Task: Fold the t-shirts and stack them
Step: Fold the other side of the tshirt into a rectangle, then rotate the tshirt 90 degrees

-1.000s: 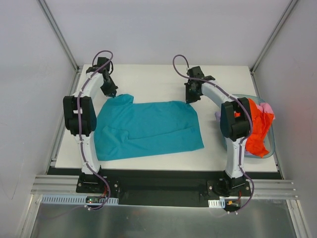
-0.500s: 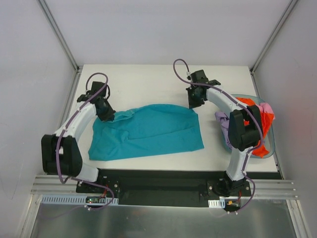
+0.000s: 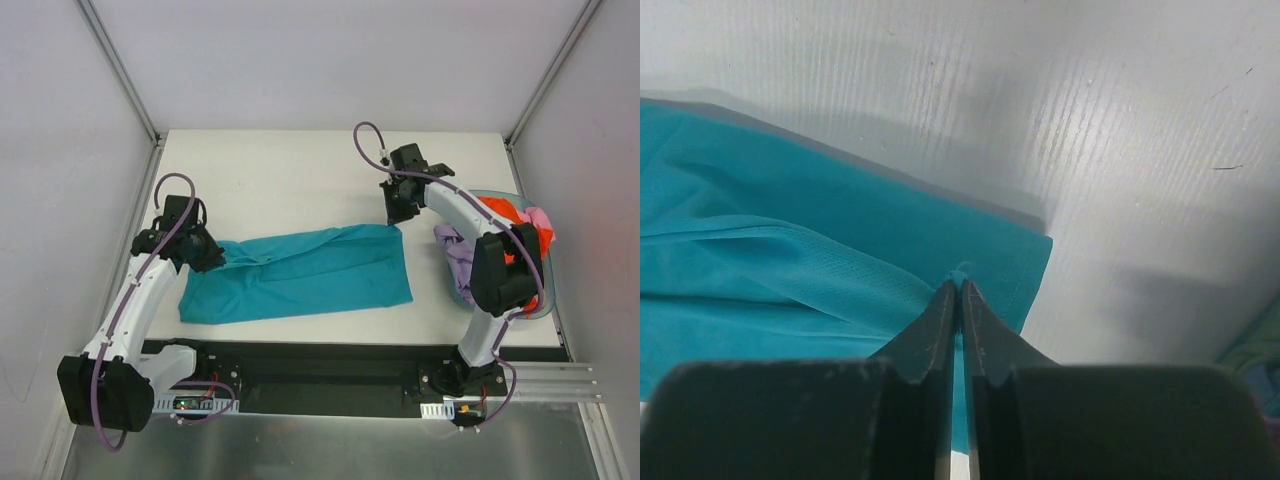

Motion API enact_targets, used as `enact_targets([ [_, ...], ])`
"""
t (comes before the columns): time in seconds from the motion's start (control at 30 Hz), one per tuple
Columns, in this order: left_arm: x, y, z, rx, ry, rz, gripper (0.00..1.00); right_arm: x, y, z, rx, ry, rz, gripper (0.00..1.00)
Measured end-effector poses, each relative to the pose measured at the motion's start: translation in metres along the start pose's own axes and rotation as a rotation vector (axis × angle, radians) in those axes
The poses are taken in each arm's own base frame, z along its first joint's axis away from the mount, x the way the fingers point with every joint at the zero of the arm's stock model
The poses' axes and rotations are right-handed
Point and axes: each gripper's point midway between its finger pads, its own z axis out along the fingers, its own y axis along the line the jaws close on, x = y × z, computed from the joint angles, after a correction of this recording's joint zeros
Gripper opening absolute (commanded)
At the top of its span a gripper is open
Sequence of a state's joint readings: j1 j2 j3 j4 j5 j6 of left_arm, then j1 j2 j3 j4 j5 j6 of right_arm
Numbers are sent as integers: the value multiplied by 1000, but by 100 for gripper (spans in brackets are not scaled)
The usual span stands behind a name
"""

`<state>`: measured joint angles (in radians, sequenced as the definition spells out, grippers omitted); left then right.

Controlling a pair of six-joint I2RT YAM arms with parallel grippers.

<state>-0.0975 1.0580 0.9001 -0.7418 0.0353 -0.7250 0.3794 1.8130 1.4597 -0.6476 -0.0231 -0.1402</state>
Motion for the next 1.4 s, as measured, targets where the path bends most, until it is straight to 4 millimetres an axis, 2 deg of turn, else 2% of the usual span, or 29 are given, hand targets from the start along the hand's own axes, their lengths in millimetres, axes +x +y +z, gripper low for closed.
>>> enact_targets([
  [0.3,19,12,-23,3,15,-20,0,10,-1,-10,0,7,-3,9],
  [0.37,24,16,-23,3,22,-24,0,15,-2,-10,1,16,-2,11],
  [0.4,29,19,-22,0,32,-28,0,18,-2,-9,2,22,0,16],
  [0.43,35,23,-20,-5,50,-33,2,23,-2,-9,4,31,4,22],
  [0.47,41,27,-18,-15,68,-38,14,26,-3,-8,5,38,9,34],
  [0.53,53,39,-12,-46,98,-52,36,39,-4,-6,15,61,23,68],
  [0.57,62,48,-10,-73,121,-61,42,47,-6,-6,26,76,30,80],
  [0.6,68,53,-9,-86,134,-77,57,56,-7,-6,34,92,37,97],
  [0.67,80,64,-9,-114,160,-92,77,73,-10,-6,53,121,46,97],
  [0.7,84,67,-11,-122,168,-101,94,80,-11,-7,62,135,44,97],
  [0.73,86,68,-13,-125,169,-108,99,84,-11,-8,67,143,42,96],
  [0.87,81,62,-19,-102,146,-115,99,91,-2,-18,62,127,29,97],
  [0.97,70,50,-21,-75,134,-109,99,81,13,-26,-4,79,27,97],
  [1.03,64,38,-15,-41,144,-105,99,72,26,-27,-66,55,28,97],
  [1.17,57,17,12,1,202,-109,99,45,51,-20,-182,26,29,97],
  [1.27,54,14,38,-34,237,-113,99,30,64,-3,-241,29,36,97],
  [1.4,49,17,70,-111,292,-117,99,43,72,20,-283,94,55,97],
])
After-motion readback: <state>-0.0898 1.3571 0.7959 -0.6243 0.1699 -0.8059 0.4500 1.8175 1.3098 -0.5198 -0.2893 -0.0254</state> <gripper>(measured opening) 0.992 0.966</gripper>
